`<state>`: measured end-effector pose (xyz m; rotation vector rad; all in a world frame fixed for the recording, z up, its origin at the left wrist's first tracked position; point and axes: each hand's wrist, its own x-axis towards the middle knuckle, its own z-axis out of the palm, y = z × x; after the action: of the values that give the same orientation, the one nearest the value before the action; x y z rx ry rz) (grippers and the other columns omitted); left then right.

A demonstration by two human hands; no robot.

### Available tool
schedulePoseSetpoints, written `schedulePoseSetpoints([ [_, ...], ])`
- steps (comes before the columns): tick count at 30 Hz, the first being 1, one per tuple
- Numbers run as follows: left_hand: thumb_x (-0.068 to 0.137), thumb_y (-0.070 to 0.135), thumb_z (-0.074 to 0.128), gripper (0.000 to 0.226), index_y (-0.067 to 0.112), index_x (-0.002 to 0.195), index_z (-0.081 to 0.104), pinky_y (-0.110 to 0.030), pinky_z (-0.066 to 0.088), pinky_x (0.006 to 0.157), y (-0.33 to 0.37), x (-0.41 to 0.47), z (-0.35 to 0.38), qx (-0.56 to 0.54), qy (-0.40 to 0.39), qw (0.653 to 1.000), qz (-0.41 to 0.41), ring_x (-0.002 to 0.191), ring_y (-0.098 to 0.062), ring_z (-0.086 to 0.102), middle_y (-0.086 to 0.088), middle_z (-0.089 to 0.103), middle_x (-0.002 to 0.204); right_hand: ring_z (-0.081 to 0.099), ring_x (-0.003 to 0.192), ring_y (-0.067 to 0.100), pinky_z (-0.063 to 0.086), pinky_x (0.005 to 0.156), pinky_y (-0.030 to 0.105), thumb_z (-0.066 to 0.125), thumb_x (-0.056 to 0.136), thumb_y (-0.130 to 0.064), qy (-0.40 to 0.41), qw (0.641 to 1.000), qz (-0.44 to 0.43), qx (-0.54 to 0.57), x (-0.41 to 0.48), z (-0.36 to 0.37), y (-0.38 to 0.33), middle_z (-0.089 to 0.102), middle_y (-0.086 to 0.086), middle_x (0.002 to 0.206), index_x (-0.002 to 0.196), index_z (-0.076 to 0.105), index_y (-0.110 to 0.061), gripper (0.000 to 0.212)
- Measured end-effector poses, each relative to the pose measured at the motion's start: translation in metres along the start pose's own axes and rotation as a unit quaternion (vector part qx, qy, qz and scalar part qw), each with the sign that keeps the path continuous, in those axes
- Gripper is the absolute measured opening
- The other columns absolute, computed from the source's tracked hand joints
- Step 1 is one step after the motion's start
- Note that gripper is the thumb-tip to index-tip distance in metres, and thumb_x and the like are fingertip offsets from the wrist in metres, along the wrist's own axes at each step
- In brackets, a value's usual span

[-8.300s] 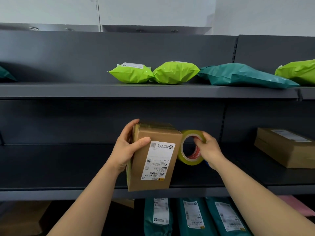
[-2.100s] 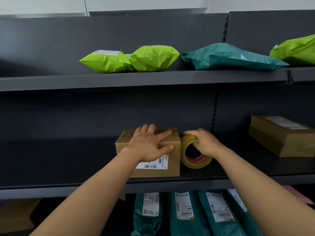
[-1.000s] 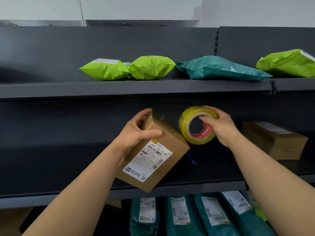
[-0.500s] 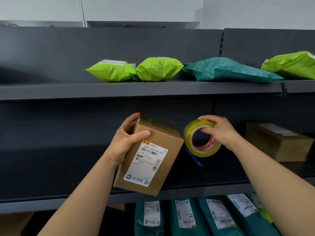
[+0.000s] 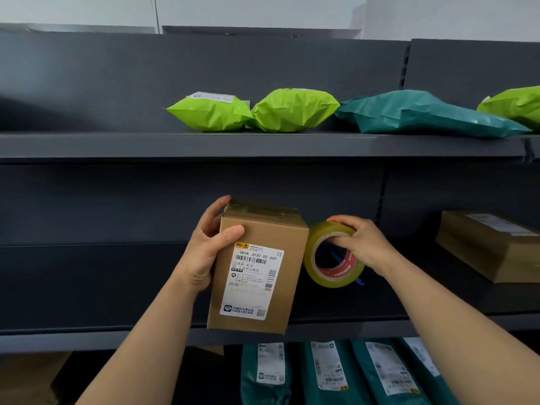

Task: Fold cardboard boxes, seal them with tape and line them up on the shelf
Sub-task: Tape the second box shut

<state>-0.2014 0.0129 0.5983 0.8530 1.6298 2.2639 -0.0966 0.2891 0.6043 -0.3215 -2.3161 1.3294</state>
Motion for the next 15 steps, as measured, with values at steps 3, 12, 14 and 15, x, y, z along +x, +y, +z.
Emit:
schedulePoseSetpoints([
  [3,0.043,0.043,0.092,0.093,0.042,0.128,0.056,-0.033,0.058,0.072,0.0,-0.002,-0.009,0.003,0.001,1.0,-0.013,0.095,-0.022,0.07,-0.002,0.066,0.118,0.064,0.096,0.009,0.049,0.086,0.023,0.075,0.081,-0.01,-0.003,1.0,-0.01,0.002,0.0,0.009,-0.005,0.068,-0.006,0.104,0.116,0.063,-0.027,0.04],
  [12,0.082,0.046,0.07,0.043,0.036,0.122,0.06,-0.022,0.042,0.09,0.018,0.003,-0.013,0.23,0.022,0.973,0.017,0.127,-0.016,0.047,0.008,0.046,0.143,0.064,0.094,0.012,0.048,0.079,0.022,0.08,0.076,-0.013,-0.013,0.998,-0.007,-0.064,0.0,0.011,-0.017,0.068,-0.005,0.101,0.113,0.064,-0.024,0.042],
  [14,0.097,0.036,0.053,0.025,0.036,0.119,0.065,-0.031,0.03,0.11,0.021,0.011,-0.008,0.333,0.035,0.939,0.076,0.138,-0.011,0.034,0.014,0.044,0.146,0.064,0.094,0.012,0.049,0.081,0.024,0.083,0.073,-0.016,-0.015,0.997,-0.004,-0.07,-0.003,0.011,-0.02,0.067,-0.006,0.101,0.111,0.064,-0.027,0.044],
  [15,0.097,0.033,0.043,0.031,0.035,0.118,0.065,-0.038,0.017,0.118,0.021,0.017,-0.005,0.396,0.037,0.912,0.097,0.141,-0.01,0.031,0.015,0.048,0.142,0.064,0.094,0.012,0.05,0.082,0.025,0.084,0.071,-0.017,-0.018,0.997,-0.006,-0.075,-0.004,0.011,-0.021,0.067,-0.006,0.102,0.109,0.063,-0.028,0.044],
])
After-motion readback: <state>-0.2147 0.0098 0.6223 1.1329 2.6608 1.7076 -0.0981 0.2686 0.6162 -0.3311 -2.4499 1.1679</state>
